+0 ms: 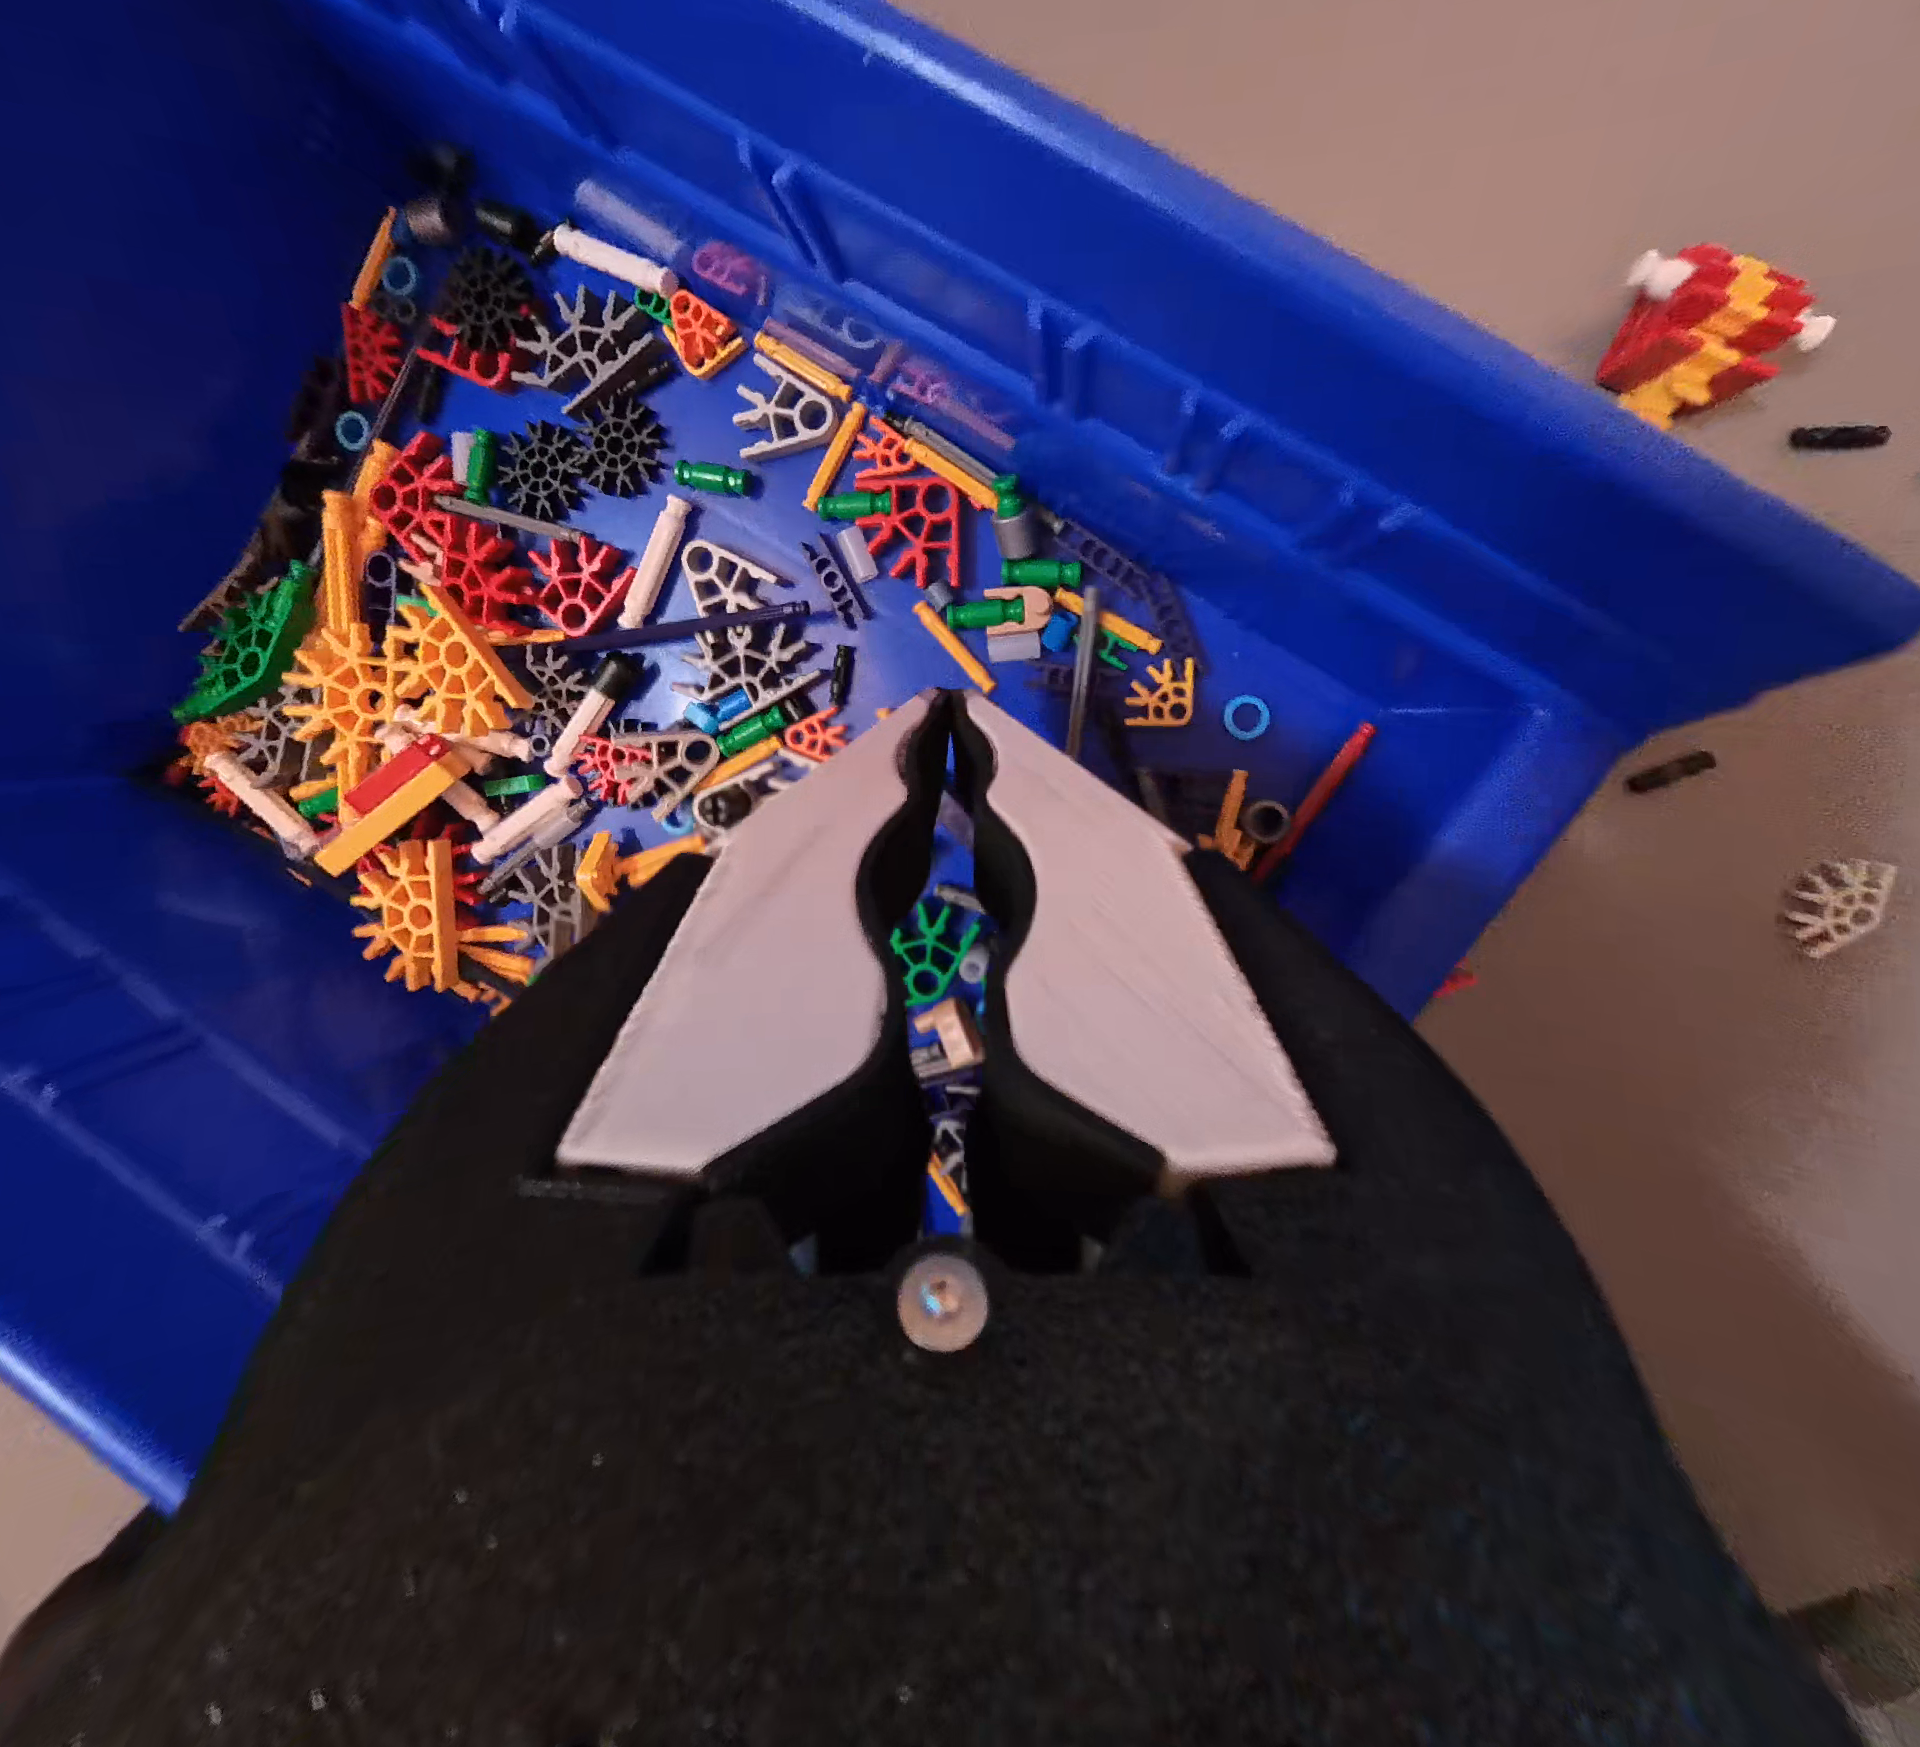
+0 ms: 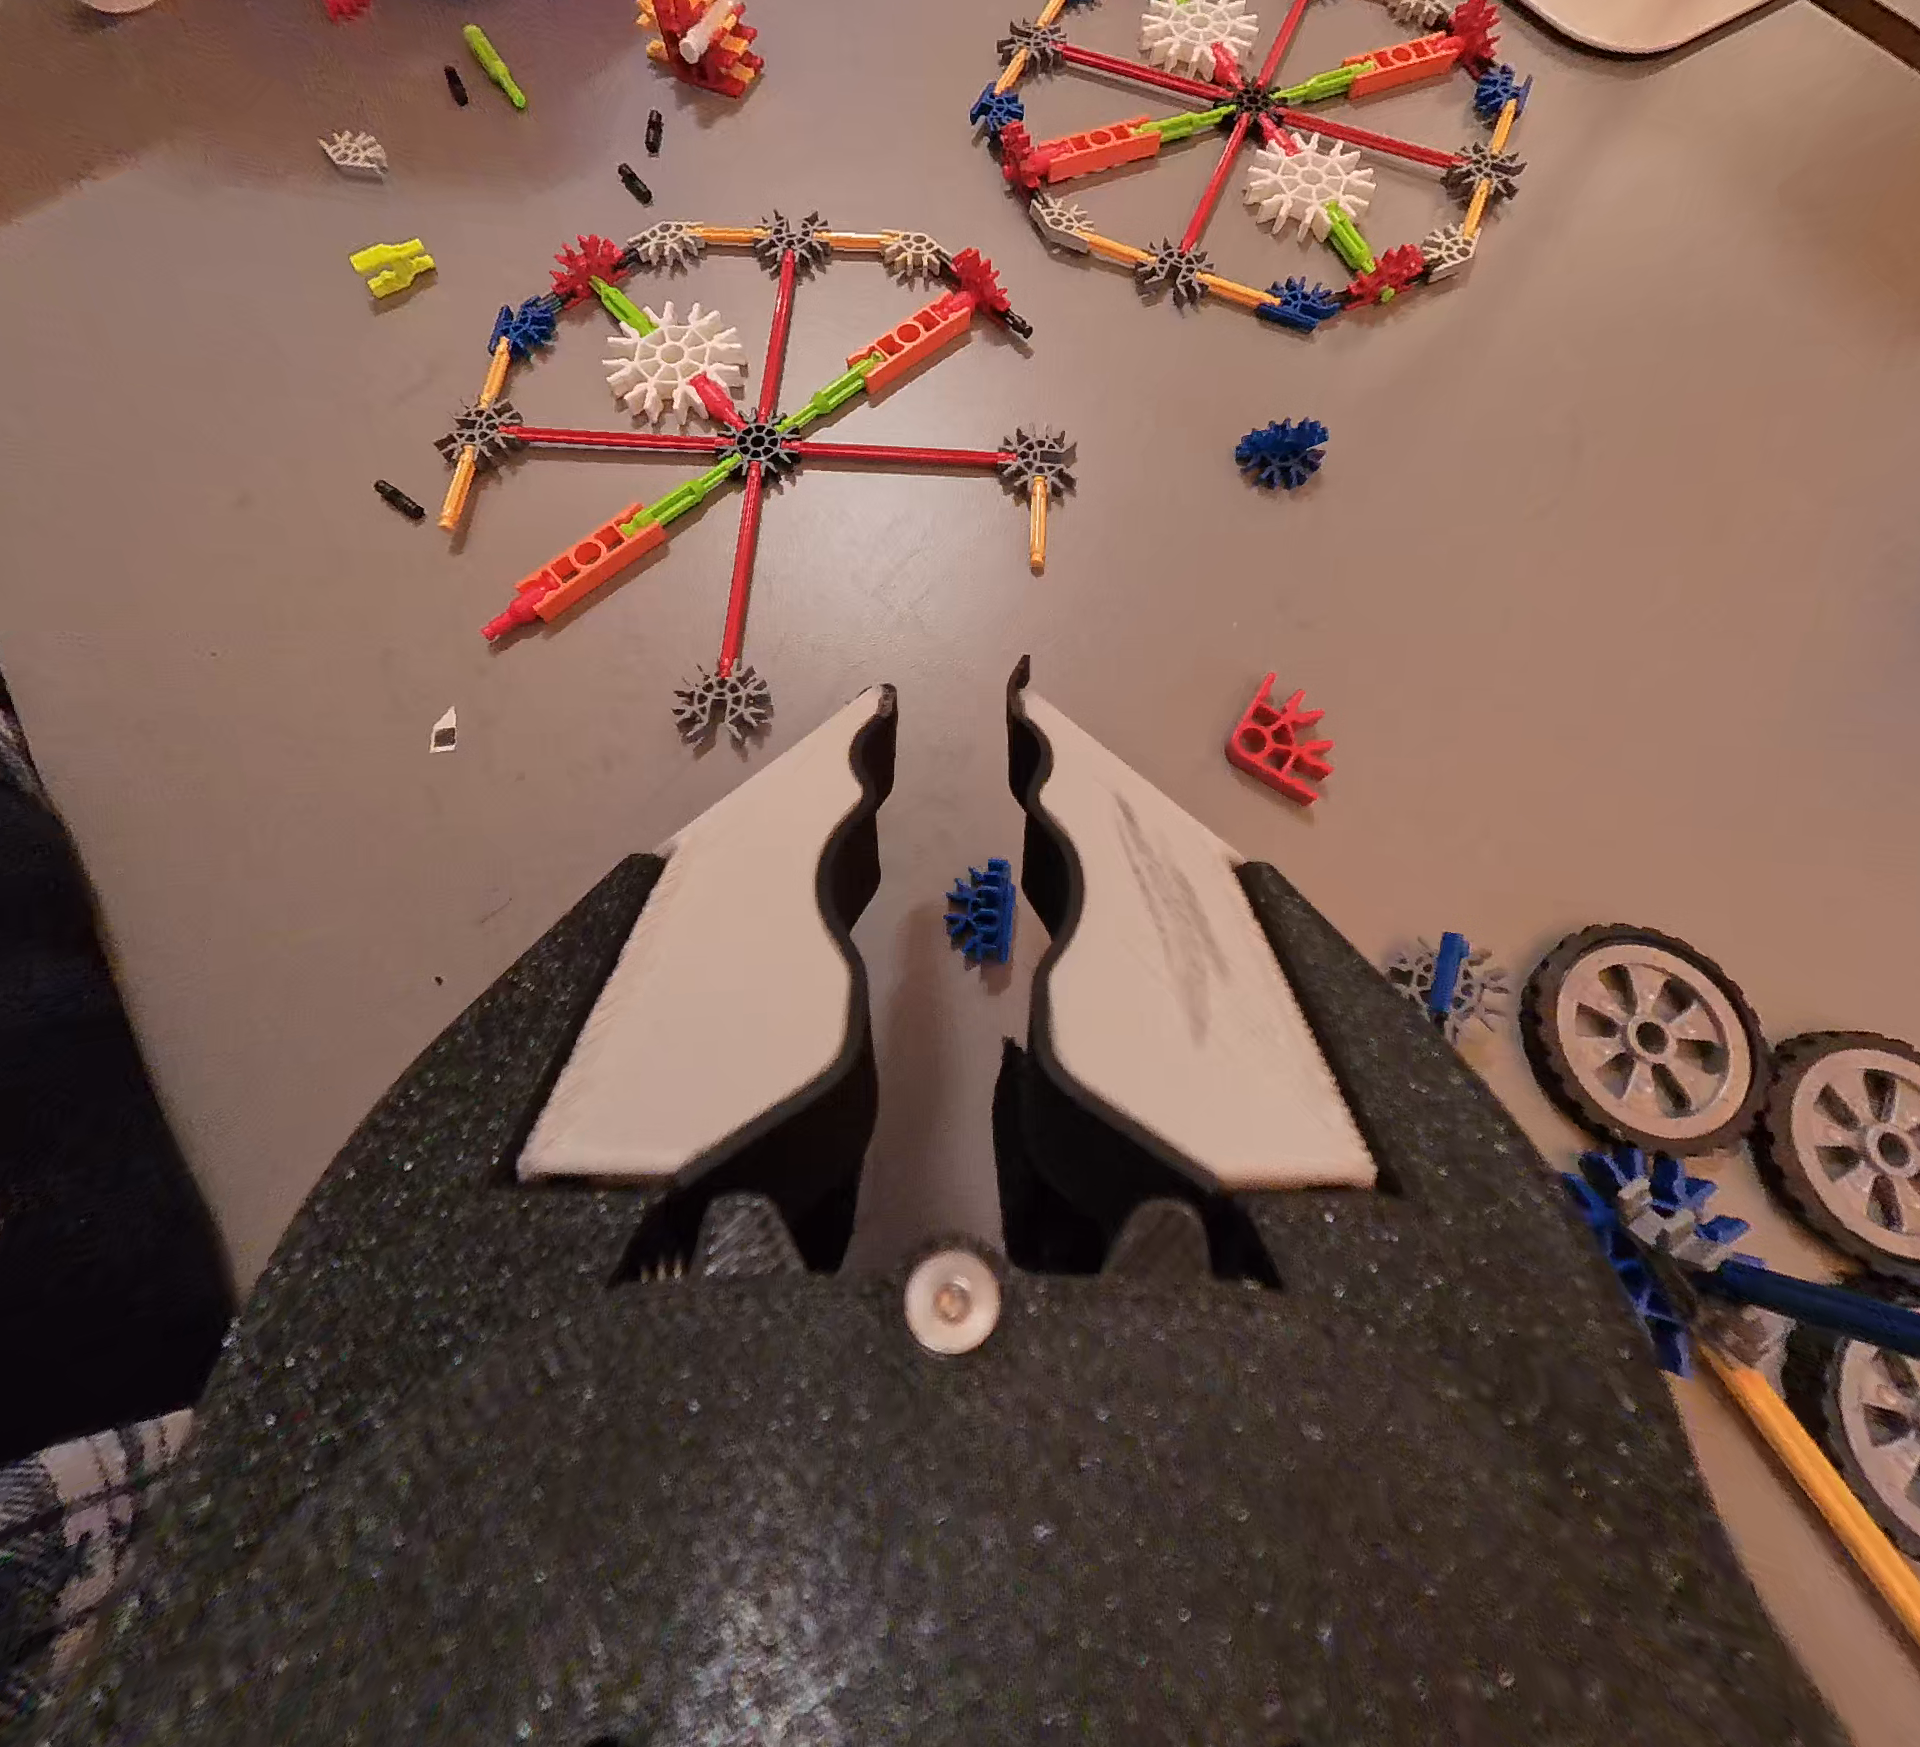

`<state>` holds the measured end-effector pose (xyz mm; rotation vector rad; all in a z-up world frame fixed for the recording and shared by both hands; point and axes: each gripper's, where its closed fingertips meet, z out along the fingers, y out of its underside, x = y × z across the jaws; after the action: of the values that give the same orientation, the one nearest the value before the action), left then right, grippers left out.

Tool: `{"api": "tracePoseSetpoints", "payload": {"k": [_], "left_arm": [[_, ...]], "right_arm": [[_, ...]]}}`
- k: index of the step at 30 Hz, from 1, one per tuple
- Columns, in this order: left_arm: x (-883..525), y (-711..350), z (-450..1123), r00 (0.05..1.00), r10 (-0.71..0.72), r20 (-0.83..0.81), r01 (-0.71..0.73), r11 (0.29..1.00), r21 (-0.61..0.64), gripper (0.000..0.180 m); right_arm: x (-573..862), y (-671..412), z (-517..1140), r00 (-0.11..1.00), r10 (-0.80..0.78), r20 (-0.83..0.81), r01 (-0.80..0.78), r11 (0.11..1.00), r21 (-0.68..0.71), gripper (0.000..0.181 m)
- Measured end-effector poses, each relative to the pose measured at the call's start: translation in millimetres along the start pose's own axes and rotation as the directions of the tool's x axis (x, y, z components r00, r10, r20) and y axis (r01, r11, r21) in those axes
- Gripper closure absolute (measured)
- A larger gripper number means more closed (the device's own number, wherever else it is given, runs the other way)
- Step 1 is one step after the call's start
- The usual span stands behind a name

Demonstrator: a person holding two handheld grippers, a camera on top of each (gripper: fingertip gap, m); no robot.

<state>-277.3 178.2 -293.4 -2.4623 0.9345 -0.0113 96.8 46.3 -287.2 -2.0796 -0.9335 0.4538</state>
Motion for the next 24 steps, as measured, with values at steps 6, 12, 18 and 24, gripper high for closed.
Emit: {"api": "tracePoseSetpoints", "payload": {"k": [6, 12, 18, 24], "left_arm": [[-1, 16, 3, 0.998, -0.051, -0.031, 0.050, 0.998, -0.043, 0.180], [2, 6, 25, 0.996, -0.084, -0.043, 0.081, 0.995, -0.056, 0.170], [-1, 1, 32, 0.991, -0.121, -0.062, 0.117, 0.991, -0.068, 0.174], [-5, 7, 35, 0.995, -0.100, -0.025, 0.098, 0.991, -0.092, 0.178]], "right_arm": [[-2, -2, 2, 1.000, -0.009, 0.012, 0.009, 1.000, 0.001, 0.161], [-4, -2, 2, 1.000, -0.018, 0.019, 0.018, 1.000, -0.004, 0.161], [-3, 0, -1, 1.000, -0.008, 0.006, 0.008, 1.000, 0.000, 0.161], [-2, 3, -2, 1.000, 0.006, -0.001, -0.006, 1.000, 0.002, 0.161]]}}
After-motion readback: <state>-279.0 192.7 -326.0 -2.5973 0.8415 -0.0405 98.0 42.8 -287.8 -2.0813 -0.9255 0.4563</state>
